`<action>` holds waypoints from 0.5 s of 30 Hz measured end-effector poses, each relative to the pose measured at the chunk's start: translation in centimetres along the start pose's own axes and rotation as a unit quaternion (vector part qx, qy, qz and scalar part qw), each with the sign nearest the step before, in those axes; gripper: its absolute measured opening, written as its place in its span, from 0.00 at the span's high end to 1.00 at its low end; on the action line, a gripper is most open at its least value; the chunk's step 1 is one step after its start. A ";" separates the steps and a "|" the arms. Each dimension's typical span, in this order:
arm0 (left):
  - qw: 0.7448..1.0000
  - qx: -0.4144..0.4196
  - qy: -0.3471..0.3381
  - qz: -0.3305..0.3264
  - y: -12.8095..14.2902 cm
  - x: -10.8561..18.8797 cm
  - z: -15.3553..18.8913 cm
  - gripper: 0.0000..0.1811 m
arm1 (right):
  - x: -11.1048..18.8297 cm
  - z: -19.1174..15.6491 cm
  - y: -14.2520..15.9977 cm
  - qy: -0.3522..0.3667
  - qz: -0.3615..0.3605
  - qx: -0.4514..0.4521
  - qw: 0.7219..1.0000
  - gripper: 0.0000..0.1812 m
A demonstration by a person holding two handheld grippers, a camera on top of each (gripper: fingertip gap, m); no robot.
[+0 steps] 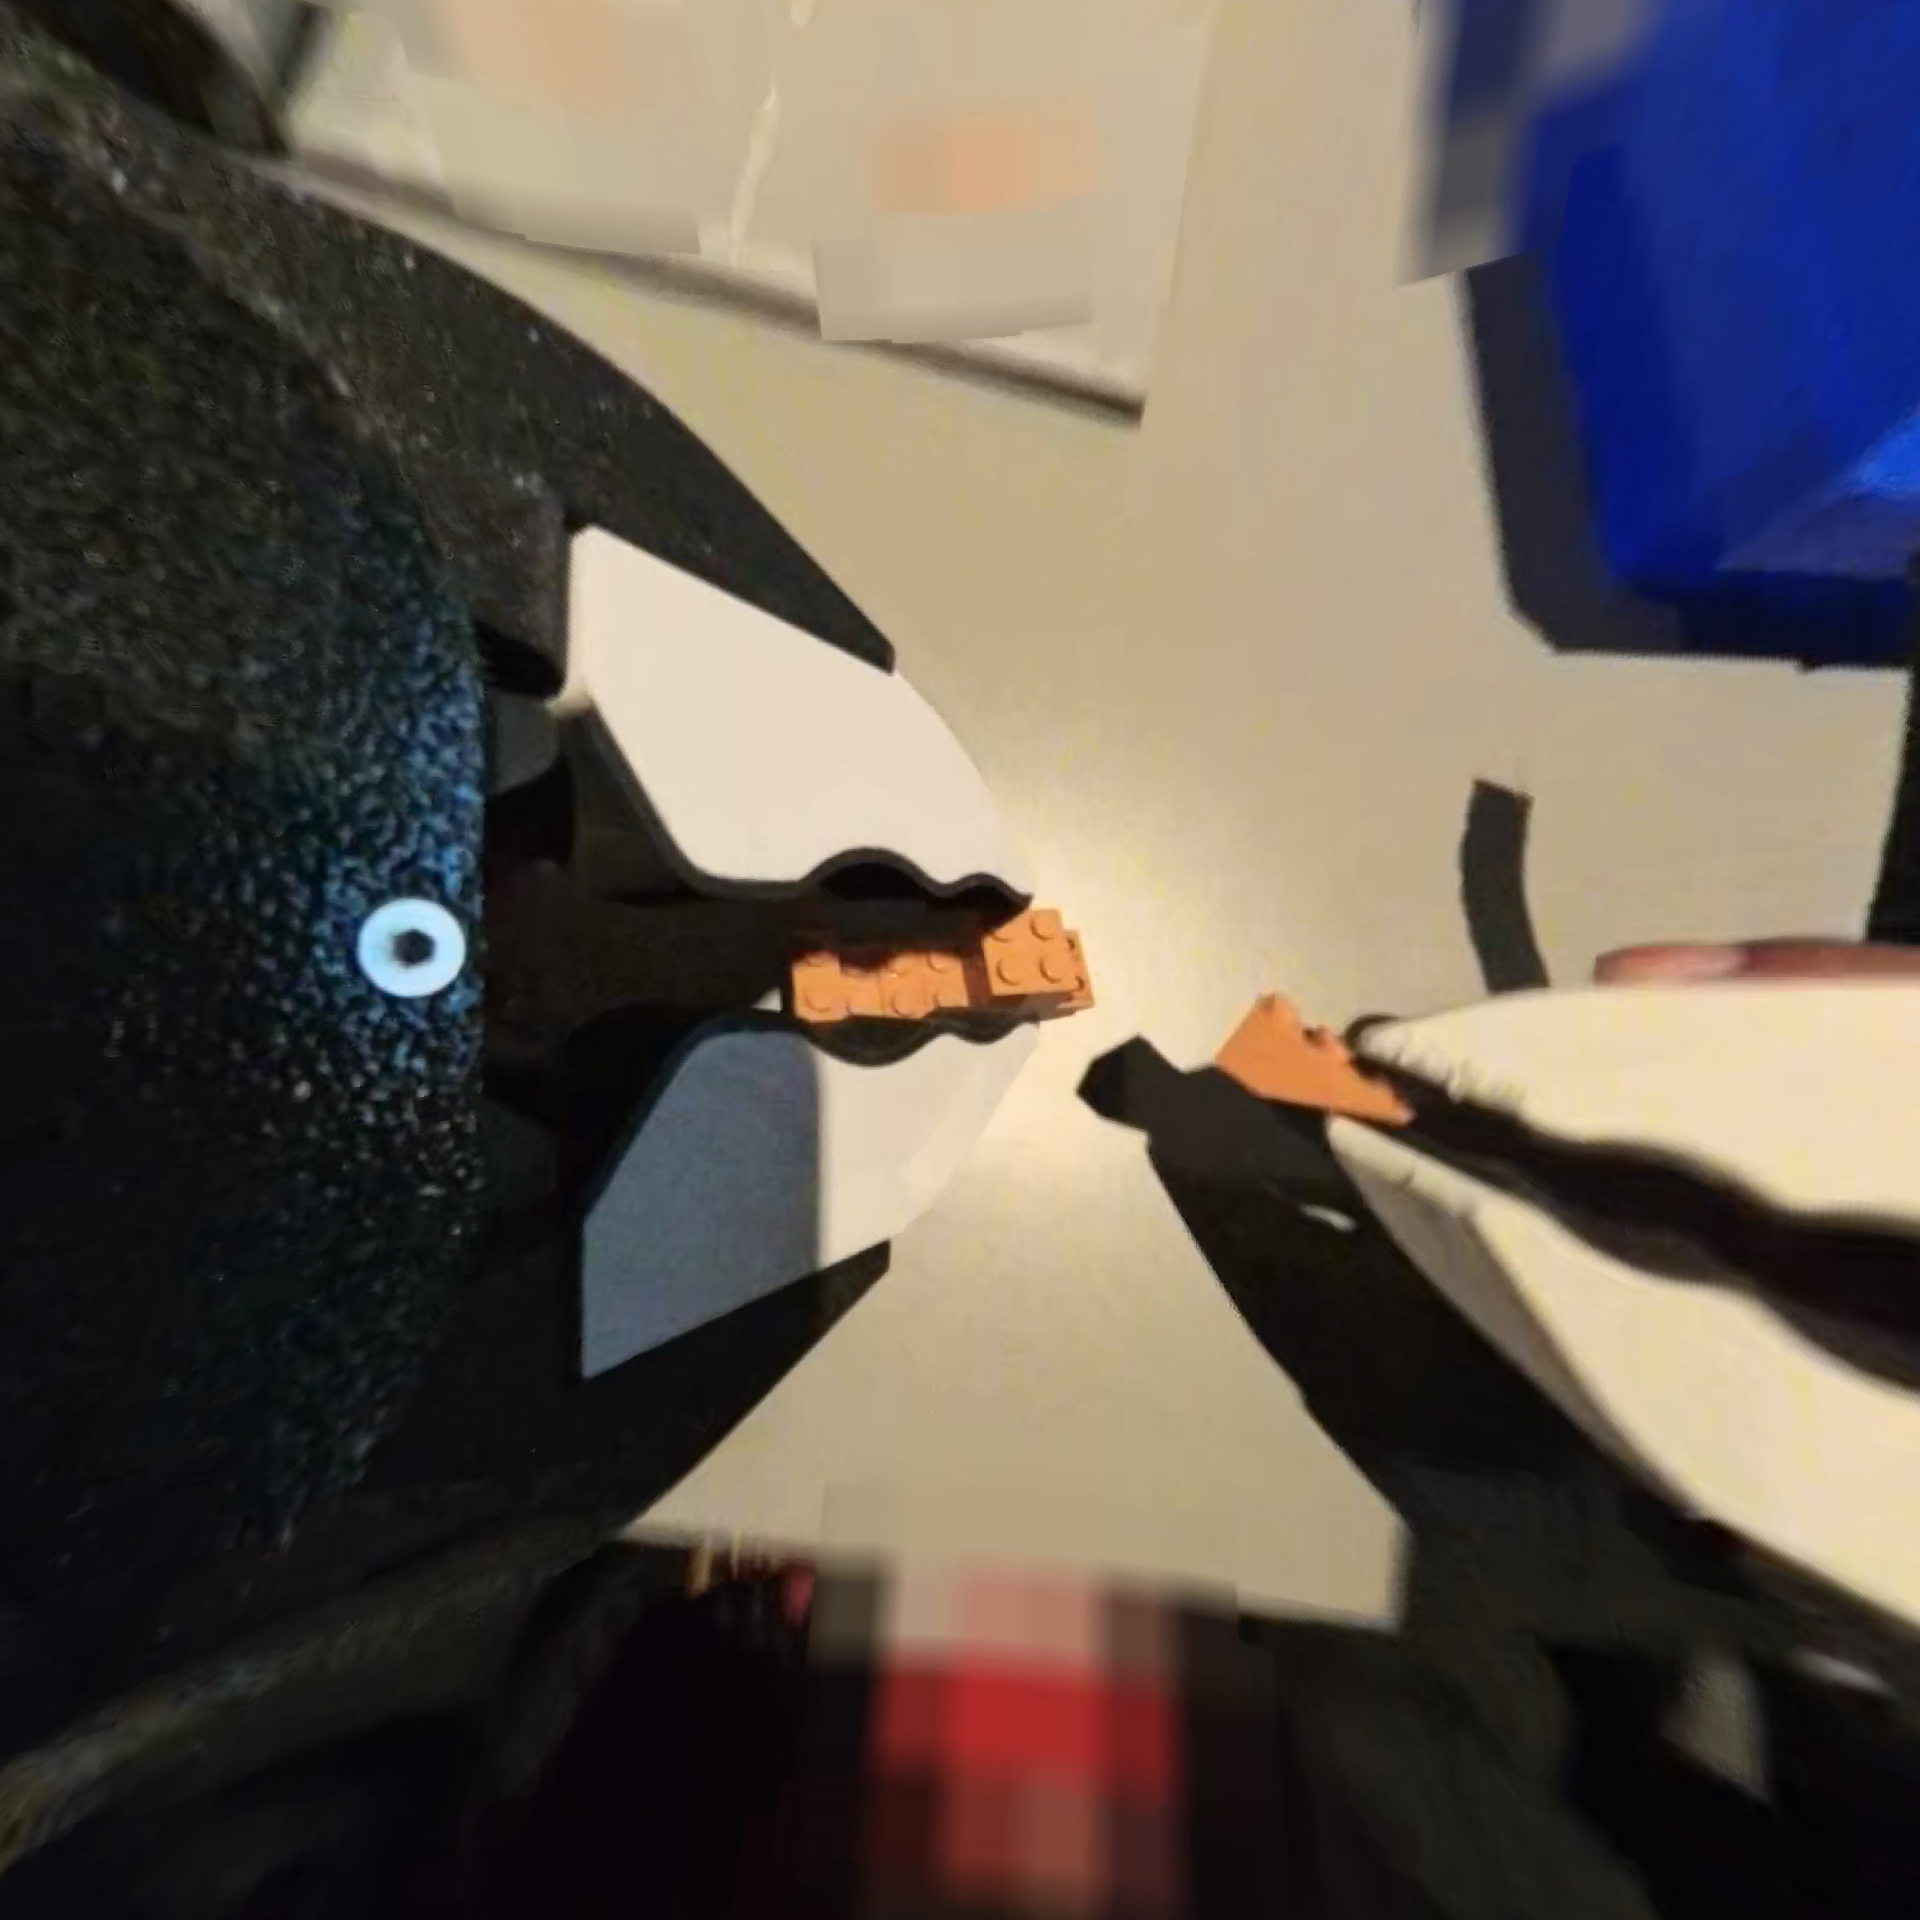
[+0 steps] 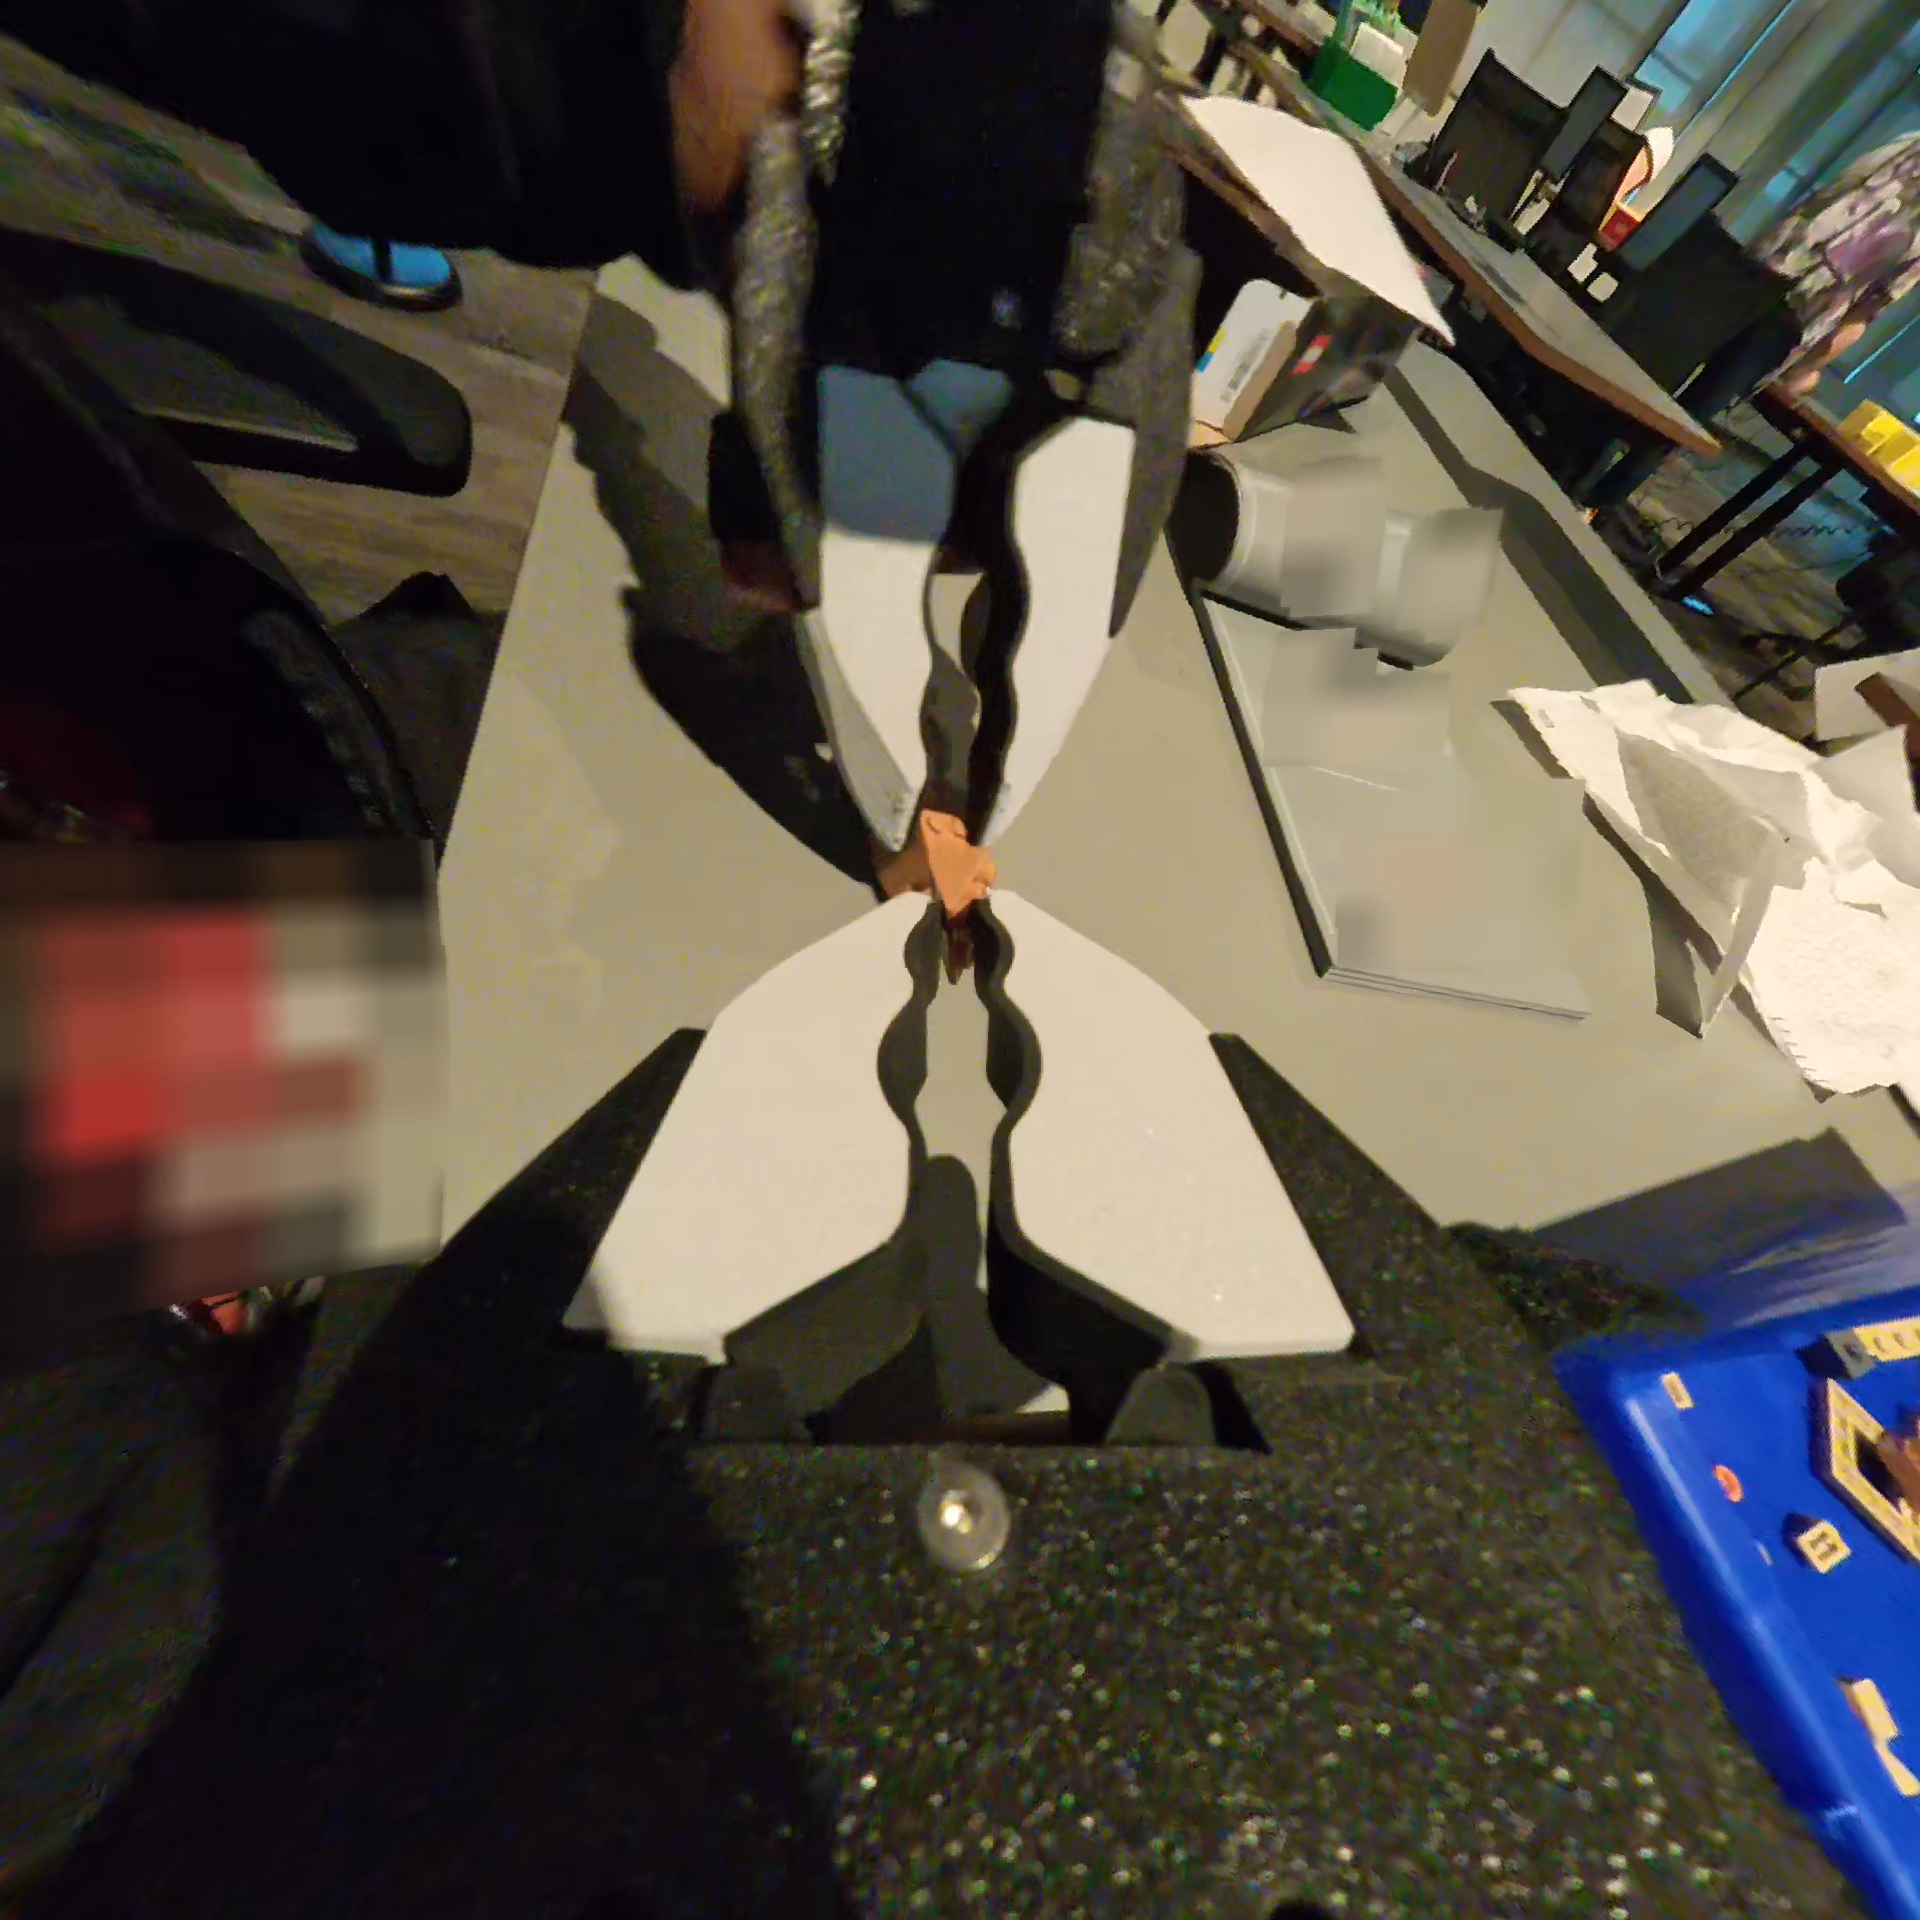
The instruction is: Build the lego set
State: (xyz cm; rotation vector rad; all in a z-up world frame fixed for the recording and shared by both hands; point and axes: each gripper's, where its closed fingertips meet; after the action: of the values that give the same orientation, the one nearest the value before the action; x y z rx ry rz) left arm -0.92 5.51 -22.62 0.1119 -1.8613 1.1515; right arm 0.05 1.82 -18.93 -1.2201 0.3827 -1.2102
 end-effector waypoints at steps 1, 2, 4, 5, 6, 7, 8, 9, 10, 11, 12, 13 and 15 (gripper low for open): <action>0.997 0.055 0.056 -0.001 -0.1 0.2 0.7 0.91 | 0.0 -0.1 0.0 -0.001 -0.002 0.005 1.000 0.97; 0.988 0.101 0.113 -0.004 -0.1 0.4 1.5 0.91 | -0.1 -0.2 0.1 -0.001 -0.004 0.007 1.000 0.97; 0.971 0.150 0.185 -0.007 -0.1 0.4 2.1 0.91 | -0.1 -0.2 0.1 -0.003 -0.003 0.007 1.000 0.97; 0.965 0.170 0.200 -0.007 -0.1 0.3 2.0 0.90 | 0.0 -0.2 0.0 -0.004 -0.002 0.005 1.000 0.97; 0.962 0.183 0.204 -0.012 0.1 0.0 1.6 0.88 | 0.1 -0.2 0.0 -0.004 0.001 0.003 1.000 0.97; 0.963 0.183 0.199 -0.018 0.5 -0.3 1.2 0.85 | 0.1 -0.2 -0.1 -0.004 0.006 0.000 1.000 0.97; 0.961 0.184 0.205 -0.009 0.4 -0.4 1.0 0.84 | 0.2 -0.1 -0.2 -0.005 0.010 -0.005 1.000 0.97; 0.957 0.192 0.215 -0.001 0.2 -0.3 1.0 0.81 | 0.3 0.0 -0.3 -0.004 0.013 -0.010 1.000 0.97; 0.954 0.196 0.225 0.006 0.1 -0.2 0.9 0.77 | 0.4 0.1 -0.4 -0.003 0.017 -0.014 1.000 0.97; 0.956 0.190 0.223 0.016 0.0 -0.1 0.7 0.72 | 0.5 0.2 -0.4 -0.002 0.021 -0.018 1.000 0.97; 0.961 0.179 0.208 0.022 0.2 -0.1 0.2 0.72 | 0.6 0.3 -0.5 0.000 0.024 -0.020 1.000 0.97; 0.968 0.169 0.186 0.027 0.5 -0.1 -0.3 0.72 | 0.6 0.3 -0.5 0.002 0.026 -0.021 0.999 0.97; 0.978 0.142 0.144 0.043 0.7 0.2 -0.6 0.71 | 0.6 0.4 -0.5 0.004 0.026 -0.019 0.999 0.97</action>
State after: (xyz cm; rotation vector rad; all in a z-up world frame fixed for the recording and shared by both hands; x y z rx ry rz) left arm -1.00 6.39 -22.88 0.0235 -1.4535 1.4100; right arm 0.31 1.55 -18.14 -1.2319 0.4423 -1.1683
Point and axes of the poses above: each gripper's, where its closed fingertips meet, x back along the fingers, y out of its underside, z = x × y across the jaws, and after that the axes turned 2 degrees about z, right-handed
